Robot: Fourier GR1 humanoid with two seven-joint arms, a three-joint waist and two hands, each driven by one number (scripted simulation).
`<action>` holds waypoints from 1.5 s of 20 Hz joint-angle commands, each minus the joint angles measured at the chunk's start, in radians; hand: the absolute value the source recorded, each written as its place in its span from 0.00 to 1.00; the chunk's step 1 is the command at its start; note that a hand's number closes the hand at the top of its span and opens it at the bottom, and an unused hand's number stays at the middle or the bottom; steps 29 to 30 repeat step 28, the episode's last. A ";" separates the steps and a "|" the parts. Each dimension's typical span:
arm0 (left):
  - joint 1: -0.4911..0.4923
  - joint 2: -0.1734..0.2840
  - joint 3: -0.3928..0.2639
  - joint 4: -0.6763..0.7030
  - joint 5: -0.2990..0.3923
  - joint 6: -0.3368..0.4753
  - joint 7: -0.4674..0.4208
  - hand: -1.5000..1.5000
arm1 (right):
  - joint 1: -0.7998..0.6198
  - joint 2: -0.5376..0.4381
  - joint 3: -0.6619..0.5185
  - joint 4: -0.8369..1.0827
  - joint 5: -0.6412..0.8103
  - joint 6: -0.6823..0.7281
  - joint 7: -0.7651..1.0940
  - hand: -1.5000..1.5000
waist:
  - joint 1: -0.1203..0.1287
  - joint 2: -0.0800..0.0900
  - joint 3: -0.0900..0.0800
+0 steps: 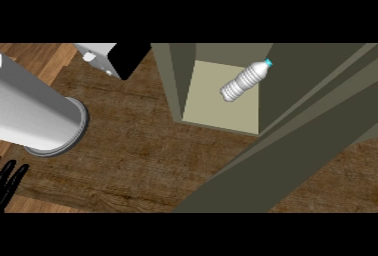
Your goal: Pick up the bottled water, place it into the cabinet and close the cabinet
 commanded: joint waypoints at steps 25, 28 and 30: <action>0.051 -0.028 0.062 0.018 0.033 -0.103 0.022 0.00 | -0.964 0.262 -0.582 1.208 -0.001 -0.267 -0.099 1.00 | -0.088 -0.021 0.011; 0.082 -0.015 0.094 0.007 0.044 -0.103 0.019 0.00 | -0.948 0.259 -0.554 1.260 0.003 -0.258 -0.163 1.00 | -0.092 -0.025 0.012; 0.082 -0.015 0.094 0.007 0.044 -0.103 0.019 0.00 | -0.948 0.259 -0.554 1.260 0.003 -0.258 -0.163 1.00 | -0.092 -0.025 0.012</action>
